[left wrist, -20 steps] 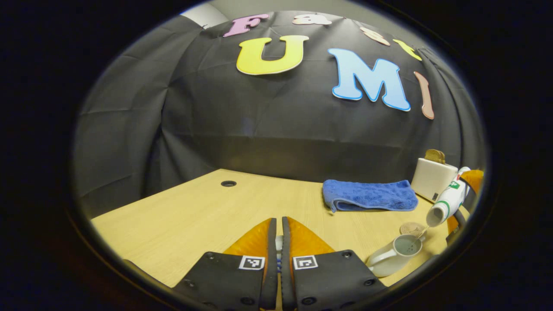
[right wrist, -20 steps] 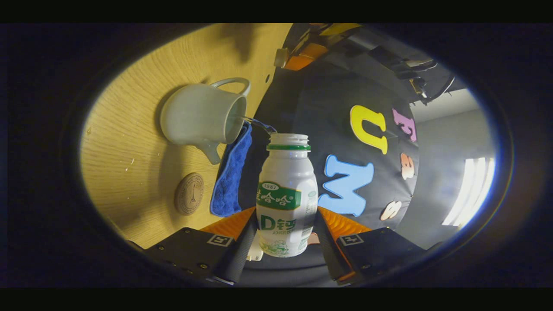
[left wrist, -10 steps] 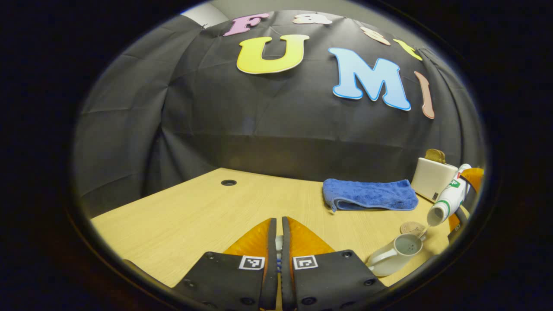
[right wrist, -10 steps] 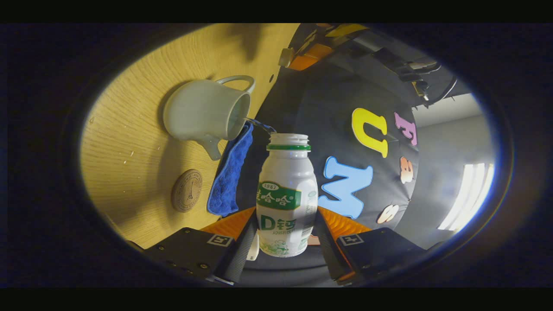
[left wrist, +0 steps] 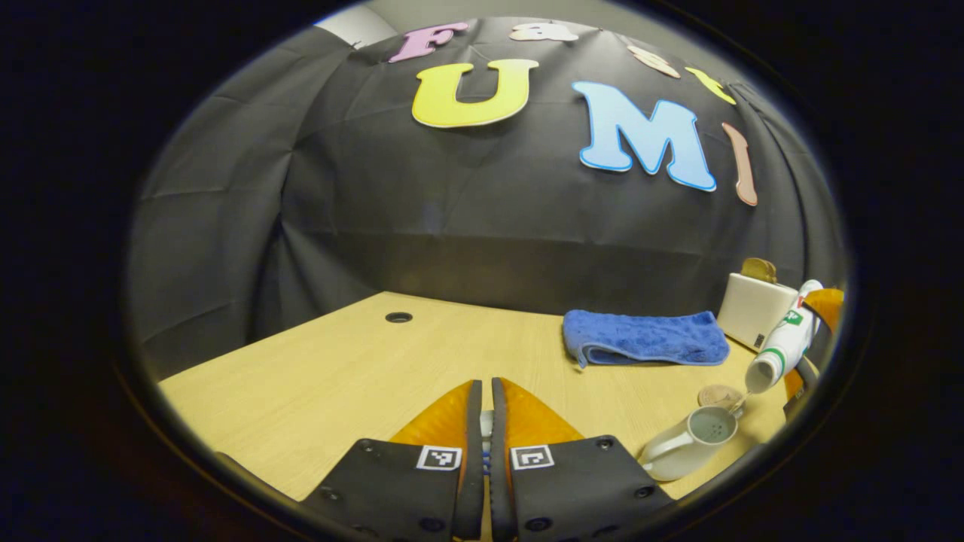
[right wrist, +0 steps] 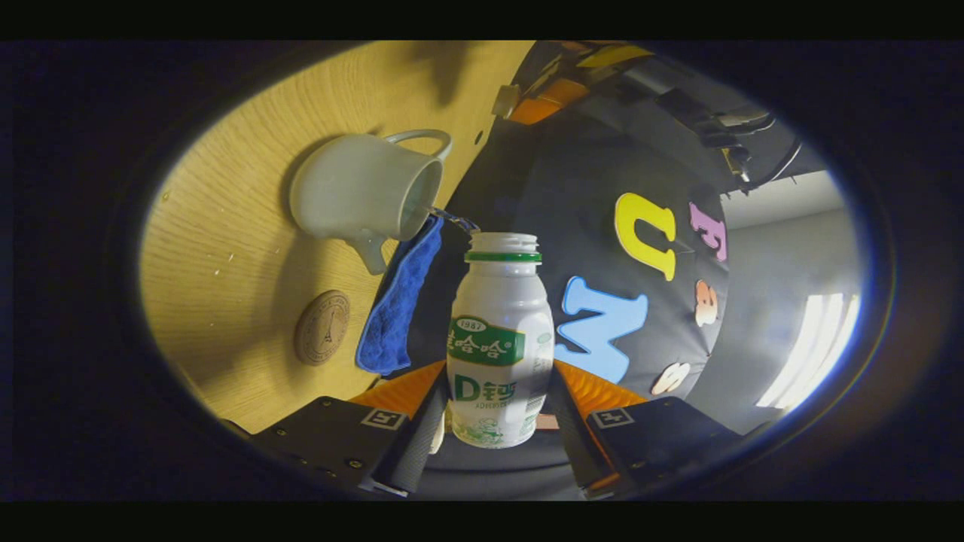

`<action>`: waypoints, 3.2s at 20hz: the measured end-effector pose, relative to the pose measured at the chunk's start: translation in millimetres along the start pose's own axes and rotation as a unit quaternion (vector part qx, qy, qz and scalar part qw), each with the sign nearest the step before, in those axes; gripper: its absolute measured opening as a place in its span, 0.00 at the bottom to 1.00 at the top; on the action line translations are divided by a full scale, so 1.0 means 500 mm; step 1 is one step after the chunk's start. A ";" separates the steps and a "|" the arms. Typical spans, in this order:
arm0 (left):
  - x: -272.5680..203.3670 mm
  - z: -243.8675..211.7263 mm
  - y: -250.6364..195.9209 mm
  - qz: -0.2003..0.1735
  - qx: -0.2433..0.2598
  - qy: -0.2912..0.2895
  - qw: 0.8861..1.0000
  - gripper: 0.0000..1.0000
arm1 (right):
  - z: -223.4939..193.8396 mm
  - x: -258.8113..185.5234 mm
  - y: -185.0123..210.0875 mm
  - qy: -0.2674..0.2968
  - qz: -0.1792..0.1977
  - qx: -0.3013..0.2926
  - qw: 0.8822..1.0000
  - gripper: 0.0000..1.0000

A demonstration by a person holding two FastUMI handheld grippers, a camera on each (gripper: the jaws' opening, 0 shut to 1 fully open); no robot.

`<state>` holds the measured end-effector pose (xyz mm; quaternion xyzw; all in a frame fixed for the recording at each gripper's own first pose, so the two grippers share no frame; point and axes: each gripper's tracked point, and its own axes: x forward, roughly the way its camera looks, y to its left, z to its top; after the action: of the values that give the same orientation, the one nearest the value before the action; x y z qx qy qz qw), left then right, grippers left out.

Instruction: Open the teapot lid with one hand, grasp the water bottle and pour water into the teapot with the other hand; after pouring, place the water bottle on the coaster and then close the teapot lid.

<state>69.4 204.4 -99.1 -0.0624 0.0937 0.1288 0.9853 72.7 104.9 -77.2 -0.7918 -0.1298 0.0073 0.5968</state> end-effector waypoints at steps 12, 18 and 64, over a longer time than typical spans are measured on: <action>-0.001 -0.002 0.000 -0.002 -0.001 0.003 1.000 0.10 | 0.005 0.001 -0.003 -0.010 -0.004 -0.024 1.000 0.74; -0.003 0.000 0.002 -0.004 -0.004 0.004 1.000 0.10 | 0.008 0.000 -0.005 -0.017 -0.005 -0.040 0.999 0.74; -0.002 -0.010 -0.009 -0.015 -0.014 0.012 1.000 0.10 | -0.020 -0.023 0.027 0.032 0.060 0.250 0.966 0.74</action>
<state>68.8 199.1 -103.3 -0.0792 0.1027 0.1150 0.9849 66.1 89.4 -88.5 -0.6237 -0.0575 0.0502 0.7779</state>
